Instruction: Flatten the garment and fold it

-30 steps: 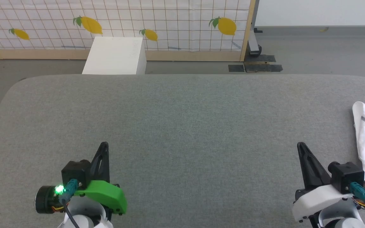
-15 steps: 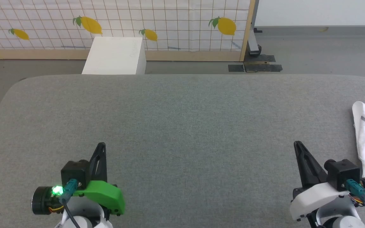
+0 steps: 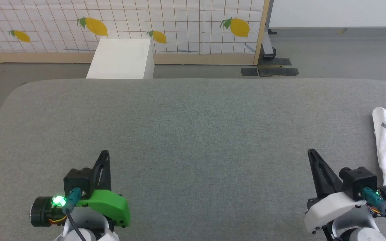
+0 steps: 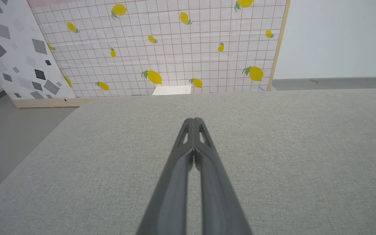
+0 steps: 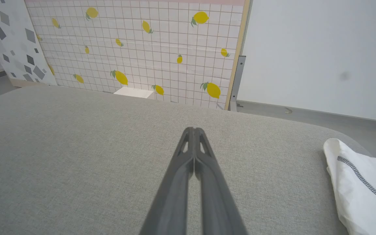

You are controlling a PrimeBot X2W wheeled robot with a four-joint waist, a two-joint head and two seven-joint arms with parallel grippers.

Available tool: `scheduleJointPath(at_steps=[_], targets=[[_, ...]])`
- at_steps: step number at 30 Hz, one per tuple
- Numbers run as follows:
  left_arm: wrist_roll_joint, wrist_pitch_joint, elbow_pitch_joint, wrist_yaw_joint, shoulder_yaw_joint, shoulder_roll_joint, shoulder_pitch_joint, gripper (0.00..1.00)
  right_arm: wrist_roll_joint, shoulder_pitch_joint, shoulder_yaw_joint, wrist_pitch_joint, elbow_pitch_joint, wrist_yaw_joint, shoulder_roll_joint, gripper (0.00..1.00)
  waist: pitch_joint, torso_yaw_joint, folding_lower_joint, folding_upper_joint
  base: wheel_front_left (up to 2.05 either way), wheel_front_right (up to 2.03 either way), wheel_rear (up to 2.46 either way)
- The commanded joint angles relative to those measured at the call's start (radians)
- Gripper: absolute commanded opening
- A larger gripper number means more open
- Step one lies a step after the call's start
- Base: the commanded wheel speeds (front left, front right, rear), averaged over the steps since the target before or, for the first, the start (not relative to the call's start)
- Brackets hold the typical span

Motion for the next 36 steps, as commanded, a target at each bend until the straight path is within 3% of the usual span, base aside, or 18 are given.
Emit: scheduleJointPath(at_steps=[1, 36], targets=[[0.012, 0.005, -0.01, 0.011, 0.005, -0.005, 0.018, 0.0, -0.007, -0.018, 0.004, 0.007, -0.007, -0.001, 0.003, 0.0, 0.0, 0.0, 0.0, 0.0, 0.0, 0.0, 0.0], [0.019, 0.014, -0.018, 0.015, 0.008, -0.005, 0.02, 0.0, -0.009, -0.019, 0.008, 0.014, -0.009, -0.002, 0.003, 0.0, 0.0, 0.0, 0.0, 0.0, 0.0, 0.0, 0.0]])
